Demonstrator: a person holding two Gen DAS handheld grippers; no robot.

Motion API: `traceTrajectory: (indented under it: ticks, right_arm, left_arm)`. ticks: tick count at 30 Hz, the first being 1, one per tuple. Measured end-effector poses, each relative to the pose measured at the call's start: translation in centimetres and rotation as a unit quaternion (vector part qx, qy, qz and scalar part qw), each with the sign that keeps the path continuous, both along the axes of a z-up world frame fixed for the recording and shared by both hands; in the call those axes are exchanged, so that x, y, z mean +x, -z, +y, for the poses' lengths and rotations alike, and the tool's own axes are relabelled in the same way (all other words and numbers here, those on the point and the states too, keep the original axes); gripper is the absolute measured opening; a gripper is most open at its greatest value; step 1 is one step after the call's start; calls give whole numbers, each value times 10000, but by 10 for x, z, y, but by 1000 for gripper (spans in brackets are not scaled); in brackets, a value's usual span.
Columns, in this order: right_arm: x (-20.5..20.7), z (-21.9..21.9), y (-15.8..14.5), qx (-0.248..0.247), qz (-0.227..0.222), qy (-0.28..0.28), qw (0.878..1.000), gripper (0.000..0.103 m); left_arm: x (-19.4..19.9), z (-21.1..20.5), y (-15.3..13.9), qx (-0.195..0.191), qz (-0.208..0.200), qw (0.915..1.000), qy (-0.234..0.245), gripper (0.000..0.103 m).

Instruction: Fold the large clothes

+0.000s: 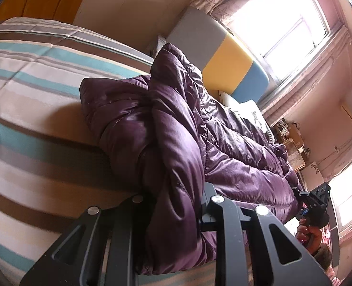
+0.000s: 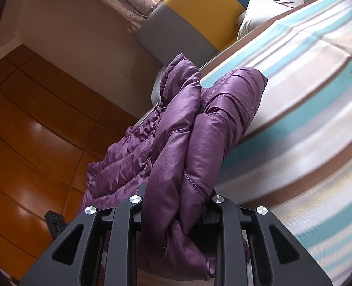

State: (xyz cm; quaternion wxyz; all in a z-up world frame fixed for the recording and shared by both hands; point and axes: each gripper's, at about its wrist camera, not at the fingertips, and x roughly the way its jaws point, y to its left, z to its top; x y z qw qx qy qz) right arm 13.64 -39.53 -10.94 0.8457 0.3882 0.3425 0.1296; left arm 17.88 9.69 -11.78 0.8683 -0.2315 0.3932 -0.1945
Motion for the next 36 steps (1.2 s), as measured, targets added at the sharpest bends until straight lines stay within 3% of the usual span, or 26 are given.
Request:
traceTrajectory:
  ticks: [6,8,10,11,12,16,20,22,25,28,32,35,36]
  right_arm:
    - [-7,-3,9,111,75,29,9999,23]
    - [-5,-4,13,16,129,51,9999,25]
    - [-2,-9,16,91,229,173,9995,34]
    - [-1,-11,15,127,281,265,9992,46]
    - [-1,-16,14,192,288,362,9987,52]
    - [0,-36,3,74,194,639,9977,52]
    - [9,-47,-16,-295,11,835,9961,52]
    - [22,-48,-27,-437,-90,851,9954,52]
    - [52,-42,-39,-693,-92,689,9952,52]
    - [86,-35,-39,-860,121,538,9948,52]
    - [127,-24,-28,-1019,525,254,9931,52]
    - [133,-15,-19,-1150,719,169,9906,52]
    - [134,-13,-16,-1151,762,166,9903,52]
  left_arm:
    - [-15,1,6,108,24,9999,80,23]
    - [-16,2,11,212,95,9997,42,35]
    - [-15,6,15,309,189,9992,-167,61]
    - [-15,8,15,294,227,9990,-260,66]
    - [-17,11,14,240,239,9989,-331,69]
    - [-29,30,2,343,110,9958,-847,71]
    - [-34,44,-27,749,-358,9851,-1507,74]
    - [-23,42,-40,835,-492,9839,-1500,81]
    - [3,32,-53,875,-552,9858,-1323,83]
    - [35,11,-57,1095,-387,9876,-1060,86]
    - [77,-17,-49,1220,136,9899,-708,88]
    - [104,-29,-32,1451,627,9854,-632,86]
    - [109,-31,-24,1504,738,9839,-629,81]
